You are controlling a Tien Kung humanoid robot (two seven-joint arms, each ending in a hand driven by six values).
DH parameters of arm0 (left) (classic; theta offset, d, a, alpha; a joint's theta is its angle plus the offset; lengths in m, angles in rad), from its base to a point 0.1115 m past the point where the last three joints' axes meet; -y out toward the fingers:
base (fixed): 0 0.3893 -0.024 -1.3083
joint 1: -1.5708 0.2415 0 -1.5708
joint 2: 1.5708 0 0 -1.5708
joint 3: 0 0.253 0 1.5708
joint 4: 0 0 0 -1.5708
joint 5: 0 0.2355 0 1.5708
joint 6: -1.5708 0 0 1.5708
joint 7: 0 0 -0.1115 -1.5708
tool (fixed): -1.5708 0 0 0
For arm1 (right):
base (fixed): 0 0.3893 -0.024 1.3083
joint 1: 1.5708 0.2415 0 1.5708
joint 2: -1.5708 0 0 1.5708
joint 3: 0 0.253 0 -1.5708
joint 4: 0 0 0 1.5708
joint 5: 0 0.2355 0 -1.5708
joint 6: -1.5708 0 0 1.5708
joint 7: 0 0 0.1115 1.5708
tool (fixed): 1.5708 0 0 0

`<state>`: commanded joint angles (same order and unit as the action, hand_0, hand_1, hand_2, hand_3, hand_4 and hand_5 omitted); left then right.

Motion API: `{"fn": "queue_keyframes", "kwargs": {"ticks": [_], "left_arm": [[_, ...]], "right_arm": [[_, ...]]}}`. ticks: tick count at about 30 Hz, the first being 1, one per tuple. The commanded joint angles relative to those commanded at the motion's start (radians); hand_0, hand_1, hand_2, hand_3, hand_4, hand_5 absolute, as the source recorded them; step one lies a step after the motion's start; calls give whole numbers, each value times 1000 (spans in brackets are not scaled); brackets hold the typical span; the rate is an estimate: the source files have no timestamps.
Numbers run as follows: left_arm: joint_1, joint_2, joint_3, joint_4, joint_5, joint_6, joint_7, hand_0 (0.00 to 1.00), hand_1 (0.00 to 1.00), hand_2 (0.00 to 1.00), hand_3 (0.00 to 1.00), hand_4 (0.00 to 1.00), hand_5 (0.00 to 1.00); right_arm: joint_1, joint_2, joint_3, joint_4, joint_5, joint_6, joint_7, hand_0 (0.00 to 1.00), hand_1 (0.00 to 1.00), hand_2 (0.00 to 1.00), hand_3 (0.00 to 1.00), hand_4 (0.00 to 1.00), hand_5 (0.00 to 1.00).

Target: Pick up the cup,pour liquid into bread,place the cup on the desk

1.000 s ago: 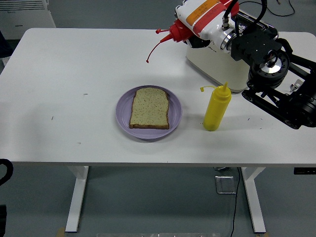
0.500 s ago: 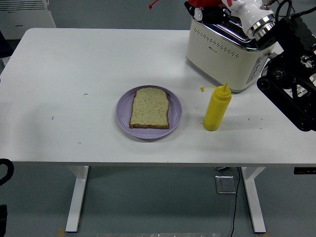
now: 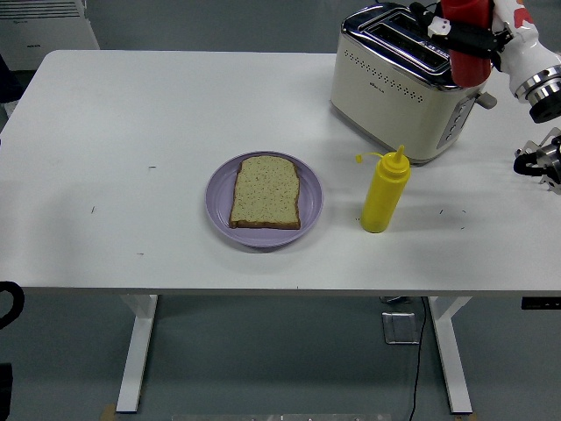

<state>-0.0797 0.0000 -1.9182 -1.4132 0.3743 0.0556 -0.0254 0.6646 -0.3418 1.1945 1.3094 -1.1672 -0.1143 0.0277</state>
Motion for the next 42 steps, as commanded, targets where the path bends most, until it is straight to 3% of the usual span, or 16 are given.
{"fn": "queue_keyframes", "kwargs": {"ticks": [9,21,25,31,33,37,42], "left_arm": [[1,0,3,3,1,1,1,795,771,776,699,566,998],[0,0,11,6,0,1,1,796,771,776,700,566,998],[1,0,13,6,0,1,1,796,771,776,700,566,998],[0,0,14,6,-1,1,0,795,771,776,699,565,998],[0,0,14,6,-1,1,0,796,771,776,699,565,998],[-1,0,15,6,-1,1,1,796,771,776,699,565,998],[-1,0,17,6,0,1,1,796,771,776,699,566,998]], "right_arm": [[-103,-39,38,-42,349,16,93,2,9,129,158,741,337],[-220,-11,56,-109,289,-27,167,2,7,131,159,738,343],[-240,-1,45,-134,312,-50,245,2,7,131,159,738,343],[-273,13,10,-156,358,-124,354,2,6,128,158,736,346],[-284,15,-9,-159,365,-152,372,48,47,164,194,737,348],[-305,22,-49,-163,375,-195,399,48,47,164,194,737,348],[-335,37,-77,-158,384,-215,428,50,52,166,195,737,356]]}}
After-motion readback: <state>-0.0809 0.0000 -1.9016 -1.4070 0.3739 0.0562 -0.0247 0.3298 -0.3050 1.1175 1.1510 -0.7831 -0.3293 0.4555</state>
